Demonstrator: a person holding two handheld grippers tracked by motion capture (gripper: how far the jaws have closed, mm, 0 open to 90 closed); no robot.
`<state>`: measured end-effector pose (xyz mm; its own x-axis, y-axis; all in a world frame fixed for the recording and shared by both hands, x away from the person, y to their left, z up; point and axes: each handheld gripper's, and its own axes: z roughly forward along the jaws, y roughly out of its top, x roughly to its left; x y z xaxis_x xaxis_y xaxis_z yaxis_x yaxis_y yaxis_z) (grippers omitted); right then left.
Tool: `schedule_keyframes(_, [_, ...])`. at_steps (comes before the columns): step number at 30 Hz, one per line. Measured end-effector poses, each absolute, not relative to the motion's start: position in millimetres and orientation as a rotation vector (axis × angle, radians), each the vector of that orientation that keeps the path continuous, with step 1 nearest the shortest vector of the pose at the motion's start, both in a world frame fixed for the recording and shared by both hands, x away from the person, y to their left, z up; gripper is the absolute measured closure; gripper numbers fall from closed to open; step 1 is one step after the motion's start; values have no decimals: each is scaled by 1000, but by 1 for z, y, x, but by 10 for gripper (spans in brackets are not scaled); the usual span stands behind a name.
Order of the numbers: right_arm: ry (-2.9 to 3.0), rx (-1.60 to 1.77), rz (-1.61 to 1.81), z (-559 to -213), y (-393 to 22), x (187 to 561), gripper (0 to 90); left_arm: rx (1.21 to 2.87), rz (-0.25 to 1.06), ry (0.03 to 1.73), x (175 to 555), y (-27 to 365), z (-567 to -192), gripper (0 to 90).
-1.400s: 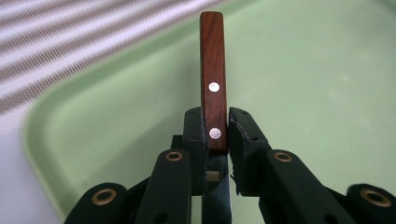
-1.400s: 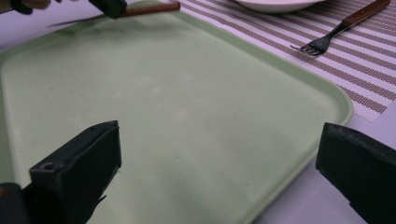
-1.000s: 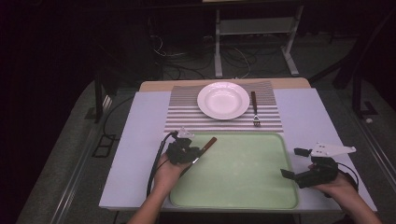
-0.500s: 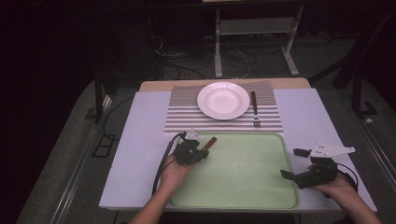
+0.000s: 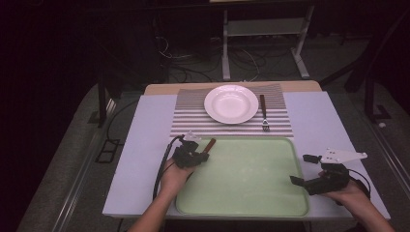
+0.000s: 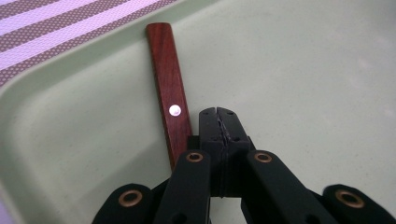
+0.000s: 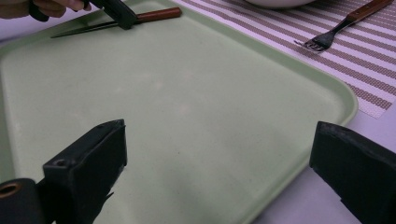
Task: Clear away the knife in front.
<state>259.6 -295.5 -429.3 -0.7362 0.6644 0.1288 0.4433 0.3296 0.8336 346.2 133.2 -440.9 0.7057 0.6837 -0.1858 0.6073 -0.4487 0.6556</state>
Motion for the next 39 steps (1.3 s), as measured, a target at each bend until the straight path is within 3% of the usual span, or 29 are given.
schedule_keyframes(34, [2369, 997, 1352, -431, -296, 259, 46, 2169, 151, 1077, 353, 169, -438, 894])
schedule_keyframes(39, [2370, 997, 1350, -431, -295, 259, 46, 2172, 147, 1054, 353, 169, -438, 848])
